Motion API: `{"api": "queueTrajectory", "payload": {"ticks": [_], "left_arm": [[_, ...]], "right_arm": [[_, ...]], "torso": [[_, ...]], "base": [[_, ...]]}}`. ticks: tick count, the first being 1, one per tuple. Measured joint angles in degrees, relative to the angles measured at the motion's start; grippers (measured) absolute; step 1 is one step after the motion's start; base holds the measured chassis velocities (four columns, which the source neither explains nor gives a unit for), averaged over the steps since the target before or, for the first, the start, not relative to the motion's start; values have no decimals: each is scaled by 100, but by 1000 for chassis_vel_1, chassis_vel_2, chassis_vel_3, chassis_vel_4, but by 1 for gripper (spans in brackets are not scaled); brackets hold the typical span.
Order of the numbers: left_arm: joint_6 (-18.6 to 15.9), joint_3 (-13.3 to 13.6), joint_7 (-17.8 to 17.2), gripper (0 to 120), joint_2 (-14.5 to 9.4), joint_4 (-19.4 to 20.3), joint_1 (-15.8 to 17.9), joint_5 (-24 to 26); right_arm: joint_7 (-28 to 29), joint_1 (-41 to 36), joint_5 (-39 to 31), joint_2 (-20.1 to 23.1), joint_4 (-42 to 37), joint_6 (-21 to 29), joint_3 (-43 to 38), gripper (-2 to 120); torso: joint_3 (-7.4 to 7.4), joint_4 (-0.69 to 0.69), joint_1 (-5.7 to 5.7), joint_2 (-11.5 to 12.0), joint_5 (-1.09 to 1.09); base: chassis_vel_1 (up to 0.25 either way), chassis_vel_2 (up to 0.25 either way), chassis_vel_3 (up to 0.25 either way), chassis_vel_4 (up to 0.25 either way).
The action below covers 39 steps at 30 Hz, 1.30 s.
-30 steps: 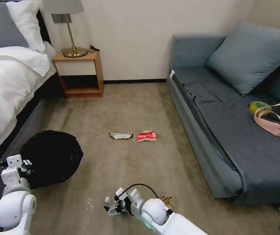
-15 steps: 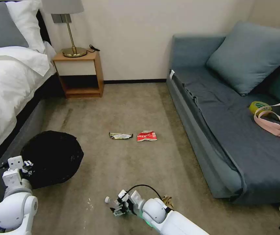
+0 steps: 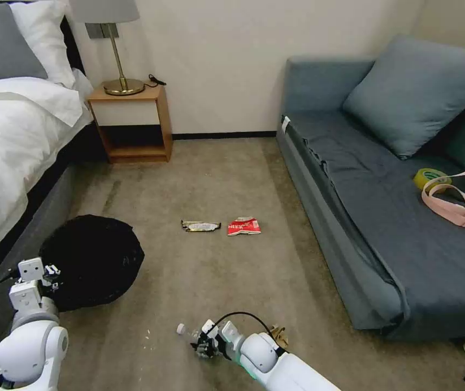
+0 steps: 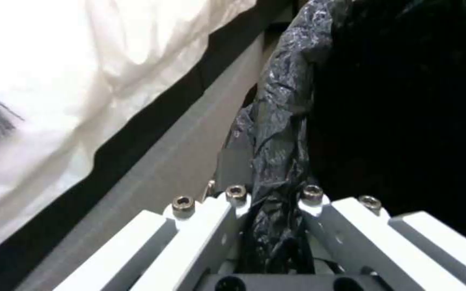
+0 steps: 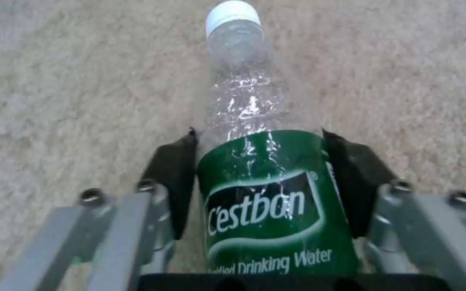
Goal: Pick up the trash bin, then pick up the garbage on the floor and place it into the trash bin.
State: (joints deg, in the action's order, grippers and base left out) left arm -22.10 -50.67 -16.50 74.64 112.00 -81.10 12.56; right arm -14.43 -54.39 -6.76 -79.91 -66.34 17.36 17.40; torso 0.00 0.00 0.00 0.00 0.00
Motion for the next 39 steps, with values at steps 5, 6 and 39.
{"api": "queueTrajectory", "payload": {"ticks": [5, 6, 39], "left_arm": [[9, -20, -9, 2, 32, -19, 2, -11], [9, -20, -9, 2, 32, -19, 2, -11], [99, 395, -6, 2, 173, -266, 183, -343]], "right_arm": [[-42, 17, 89, -143, 262, -184, -288, 33], [-42, 17, 89, -143, 262, -184, -288, 33], [266, 2102, -2103, -357, -1142, 209, -778, 21]], "torso": [[0, 0, 0, 0, 0], [0, 0, 0, 0, 0], [0, 1, 0, 0, 0]], "base": [[0, 0, 0, 0], [0, 0, 0, 0], [0, 0, 0, 0]]}}
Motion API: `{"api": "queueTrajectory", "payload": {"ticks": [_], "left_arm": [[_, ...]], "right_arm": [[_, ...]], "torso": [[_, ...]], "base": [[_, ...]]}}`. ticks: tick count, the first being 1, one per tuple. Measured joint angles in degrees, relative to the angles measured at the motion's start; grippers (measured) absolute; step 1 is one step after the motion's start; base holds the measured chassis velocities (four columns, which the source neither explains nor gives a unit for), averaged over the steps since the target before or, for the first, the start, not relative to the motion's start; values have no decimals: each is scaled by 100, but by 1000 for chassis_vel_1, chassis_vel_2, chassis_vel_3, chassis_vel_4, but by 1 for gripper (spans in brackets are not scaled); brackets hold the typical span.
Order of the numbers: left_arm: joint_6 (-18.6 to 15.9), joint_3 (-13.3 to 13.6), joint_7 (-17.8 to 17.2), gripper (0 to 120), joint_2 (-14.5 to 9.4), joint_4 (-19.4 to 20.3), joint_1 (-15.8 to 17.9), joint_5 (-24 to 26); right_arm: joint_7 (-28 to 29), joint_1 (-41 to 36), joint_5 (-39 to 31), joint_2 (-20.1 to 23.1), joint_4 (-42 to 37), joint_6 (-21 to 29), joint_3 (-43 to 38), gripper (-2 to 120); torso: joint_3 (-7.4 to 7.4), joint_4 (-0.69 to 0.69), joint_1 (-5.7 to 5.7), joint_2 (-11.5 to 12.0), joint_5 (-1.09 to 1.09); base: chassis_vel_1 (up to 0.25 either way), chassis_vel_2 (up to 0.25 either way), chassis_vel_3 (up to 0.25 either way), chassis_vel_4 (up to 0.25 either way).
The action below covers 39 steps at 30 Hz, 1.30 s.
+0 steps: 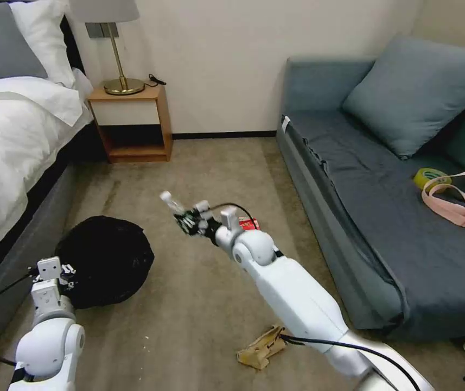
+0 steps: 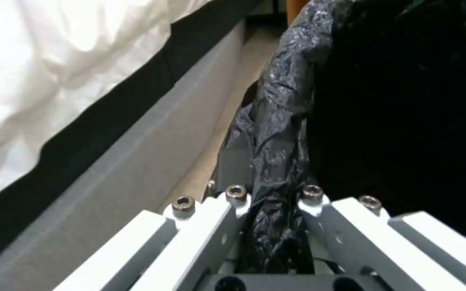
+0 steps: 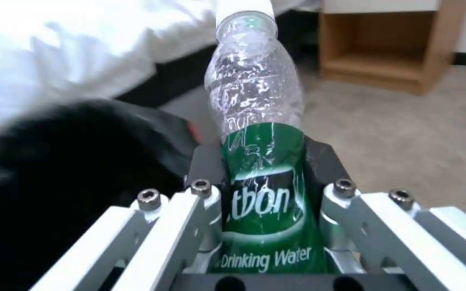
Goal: Pick up the trash bin, then pick up the garbage on the floor and place it into the trash bin.
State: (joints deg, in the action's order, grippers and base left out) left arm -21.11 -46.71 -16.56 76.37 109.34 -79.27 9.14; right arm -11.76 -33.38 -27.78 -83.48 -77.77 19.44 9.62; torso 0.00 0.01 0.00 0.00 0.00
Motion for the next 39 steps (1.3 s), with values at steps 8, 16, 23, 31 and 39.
{"api": "queueTrajectory", "payload": {"ticks": [8, 16, 23, 31, 39], "left_arm": [[-6, 446, -4, 2, 218, -192, 339, -261], [-78, 773, -24, 2, 348, -196, 490, -356], [-104, 848, -23, 2, 417, -182, 511, -352], [-104, 856, -20, 2, 428, -182, 485, -346], [-83, 819, -15, 2, 414, -180, 429, -329]], "right_arm": [[-317, -44, -366, -369, -181, -185, 409, 21], [-443, -187, -317, -550, 46, -568, 754, 21], [-194, -236, -189, -572, 432, -824, 1017, 36], [-118, -322, -96, -572, 569, -934, 987, 60], [-103, -371, 69, -511, 572, -944, 949, 90]], "torso": [[0, -1, 0, 0, 1], [0, -1, 0, 0, 0], [0, -1, 0, 0, 0], [1, -1, 0, 0, 0], [0, 0, 0, 0, 0]], "base": [[0, 0, 0, 0], [0, 0, 0, 0], [0, 0, 0, 0], [0, 0, 0, 0], [0, 0, 0, 0]]}}
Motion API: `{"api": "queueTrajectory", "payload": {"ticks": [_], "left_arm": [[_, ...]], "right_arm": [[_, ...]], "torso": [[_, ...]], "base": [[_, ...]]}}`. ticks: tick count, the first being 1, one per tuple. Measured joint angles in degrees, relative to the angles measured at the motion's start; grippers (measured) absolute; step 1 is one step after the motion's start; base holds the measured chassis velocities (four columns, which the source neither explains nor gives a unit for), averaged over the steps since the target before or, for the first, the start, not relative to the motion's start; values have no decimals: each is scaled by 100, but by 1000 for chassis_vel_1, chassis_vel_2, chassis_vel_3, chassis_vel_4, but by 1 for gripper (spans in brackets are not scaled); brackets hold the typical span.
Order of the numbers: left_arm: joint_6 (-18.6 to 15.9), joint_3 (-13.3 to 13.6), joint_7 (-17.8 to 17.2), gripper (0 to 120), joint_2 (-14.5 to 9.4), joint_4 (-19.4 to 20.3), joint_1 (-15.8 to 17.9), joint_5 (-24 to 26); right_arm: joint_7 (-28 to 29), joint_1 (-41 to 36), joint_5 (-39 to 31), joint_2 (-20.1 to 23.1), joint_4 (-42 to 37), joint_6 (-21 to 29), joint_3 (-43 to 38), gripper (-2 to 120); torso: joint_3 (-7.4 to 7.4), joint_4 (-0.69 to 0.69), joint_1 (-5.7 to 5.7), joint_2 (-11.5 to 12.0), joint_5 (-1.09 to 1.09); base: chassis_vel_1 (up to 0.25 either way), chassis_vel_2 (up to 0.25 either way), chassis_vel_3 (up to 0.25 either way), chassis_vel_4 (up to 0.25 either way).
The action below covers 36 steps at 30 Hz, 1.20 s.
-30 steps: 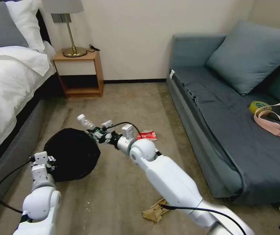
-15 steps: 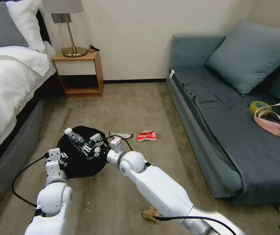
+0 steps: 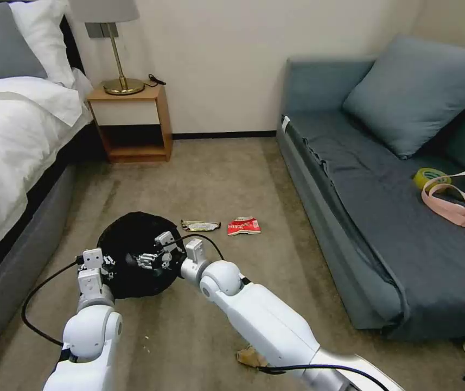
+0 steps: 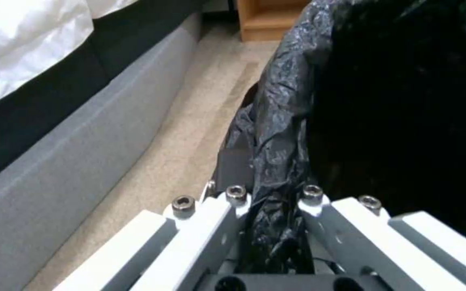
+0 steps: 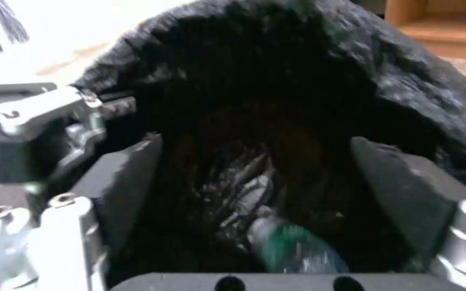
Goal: Pick up the trash bin, then pick up the garbage on the floor and place it into the trash bin.
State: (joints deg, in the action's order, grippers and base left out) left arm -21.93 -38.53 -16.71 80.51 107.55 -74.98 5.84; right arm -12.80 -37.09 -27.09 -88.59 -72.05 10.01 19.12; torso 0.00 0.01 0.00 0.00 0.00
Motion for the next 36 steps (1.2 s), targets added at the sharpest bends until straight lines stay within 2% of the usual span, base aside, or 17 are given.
{"api": "queueTrajectory", "payload": {"ticks": [2, 3, 6, 10, 13, 14, 18, 20, 23, 24, 26, 29, 36], "left_arm": [[16, -26, 4, 2, -4, -12, -2, 12], [16, -26, 4, 2, -4, -12, -2, 12], [38, -63, 19, 2, -12, -50, -19, 38], [67, -93, 22, 2, -15, -89, -25, 55], [81, -116, 35, 2, -33, -120, -14, 87], [81, -116, 35, 2, -33, -120, -14, 87], [85, -145, 45, 2, -80, -146, 12, 151], [89, -148, 49, 2, -94, -151, 15, 161], [109, -171, 52, 2, -162, -176, 20, 193], [109, -171, 52, 2, -162, -176, 20, 193], [127, -172, 61, 2, -194, -194, 24, 220], [146, -156, 62, 2, -212, -220, 32, 232], [177, -143, 76, 2, -316, -279, 68, 298]], "right_arm": [[111, -6, -10, 169, -166, 120, -11, 98], [111, -6, -10, 169, -166, 120, -11, 98], [312, -4, -268, 753, -638, 562, 78, 100], [348, -12, -312, 1276, -882, 697, 132, 100], [668, -124, -449, 1913, -1135, 1035, 147, 100], [668, -124, -449, 1913, -1135, 1035, 147, 100], [1914, -528, -1704, 2781, -1694, 2041, -6, 100], [2089, -642, -1916, 2910, -1804, 2155, -67, 100], [2890, -1149, -2580, 3259, -2178, 2705, -300, 100], [2890, -1149, -2580, 3259, -2178, 2705, -300, 100], [3406, -1452, -2883, 3337, -2326, 3004, -409, 100], [3618, -1663, -3010, 3307, -2351, 3107, -488, 100], [4162, -2019, -3017, 2894, -2136, 3213, -556, 100]], "torso": [[0, 0, 0, 0, -1], [0, 0, 0, 0, -1], [0, 0, 0, 0, -2], [0, -1, 0, 0, -2], [0, 0, 0, 0, -2], [0, 0, 0, 0, -2], [0, -3, 0, 0, -2], [0, -2, 0, 0, -2], [0, -2, 0, 0, -2], [0, -2, 0, 0, -2], [1, -2, 0, 0, -1], [0, -2, 0, 0, -1], [1, 0, 0, 0, 0]], "base": [[0, 0, 0, 0], [0, 0, 0, 0], [0, 0, 0, 0], [0, 0, 0, 0], [0, 0, 0, 0], [0, 0, 0, 0], [0, 0, 0, 0], [0, 0, 0, 0], [0, 0, 0, 0], [0, 0, 0, 0], [0, 0, 0, 0], [0, 0, 0, 0], [0, 0, 0, 0]]}}
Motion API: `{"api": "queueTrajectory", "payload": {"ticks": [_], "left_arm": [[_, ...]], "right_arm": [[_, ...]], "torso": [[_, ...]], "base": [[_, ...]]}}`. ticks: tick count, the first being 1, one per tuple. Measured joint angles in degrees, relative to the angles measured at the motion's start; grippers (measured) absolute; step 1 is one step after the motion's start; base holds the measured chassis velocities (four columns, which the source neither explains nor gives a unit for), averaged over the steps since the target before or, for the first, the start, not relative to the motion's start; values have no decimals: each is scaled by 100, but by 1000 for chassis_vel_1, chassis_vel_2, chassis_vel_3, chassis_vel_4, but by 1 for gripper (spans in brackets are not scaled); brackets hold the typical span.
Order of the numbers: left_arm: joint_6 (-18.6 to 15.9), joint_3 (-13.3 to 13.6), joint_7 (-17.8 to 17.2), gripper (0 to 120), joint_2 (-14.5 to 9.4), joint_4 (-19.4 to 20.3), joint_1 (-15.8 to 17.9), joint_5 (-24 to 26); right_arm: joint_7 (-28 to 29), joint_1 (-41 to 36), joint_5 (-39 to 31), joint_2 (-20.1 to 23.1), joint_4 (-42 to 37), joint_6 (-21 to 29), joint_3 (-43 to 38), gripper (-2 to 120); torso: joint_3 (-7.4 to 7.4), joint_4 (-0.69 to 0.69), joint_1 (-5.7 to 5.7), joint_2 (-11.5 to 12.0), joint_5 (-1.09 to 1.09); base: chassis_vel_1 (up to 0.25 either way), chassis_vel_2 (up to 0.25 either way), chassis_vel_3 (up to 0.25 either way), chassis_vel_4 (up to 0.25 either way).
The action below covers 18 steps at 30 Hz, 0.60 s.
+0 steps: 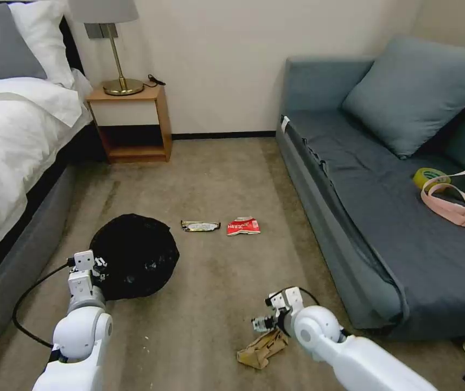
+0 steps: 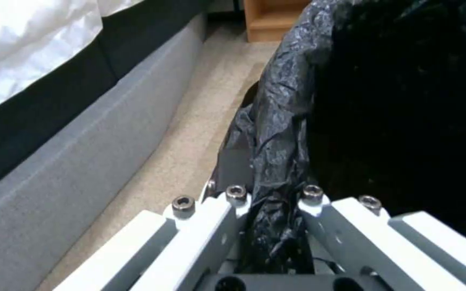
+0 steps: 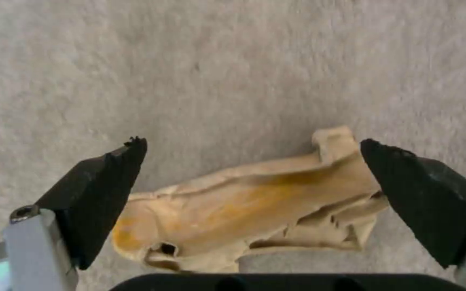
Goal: Pick up the trash bin, then pick up the garbage on the floor and place it into the trash bin.
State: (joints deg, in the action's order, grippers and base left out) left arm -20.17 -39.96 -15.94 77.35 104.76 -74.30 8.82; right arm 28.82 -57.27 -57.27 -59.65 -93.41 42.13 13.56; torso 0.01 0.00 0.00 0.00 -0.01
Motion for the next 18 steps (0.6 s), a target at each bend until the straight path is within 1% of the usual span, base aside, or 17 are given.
{"api": "queueTrajectory", "payload": {"ticks": [5, 8, 18], "left_arm": [[0, -33, 4, 2, -63, 8, 5, 71], [9, -46, 5, 2, -74, -6, 4, 91], [64, -19, 28, 2, -111, -46, -16, 102]], "right_arm": [[295, -153, 23, -128, 70, 0, -45, 100], [334, -240, 34, -168, 148, 0, -97, 100], [33, -361, 337, -487, 660, 4, -279, 100]], "torso": [[0, 0, 0, 0, 1], [0, 0, 0, 0, 1], [0, 0, 0, 0, 1]], "base": [[0, 0, 0, 0], [0, 0, 0, 0], [0, 0, 0, 0]]}}
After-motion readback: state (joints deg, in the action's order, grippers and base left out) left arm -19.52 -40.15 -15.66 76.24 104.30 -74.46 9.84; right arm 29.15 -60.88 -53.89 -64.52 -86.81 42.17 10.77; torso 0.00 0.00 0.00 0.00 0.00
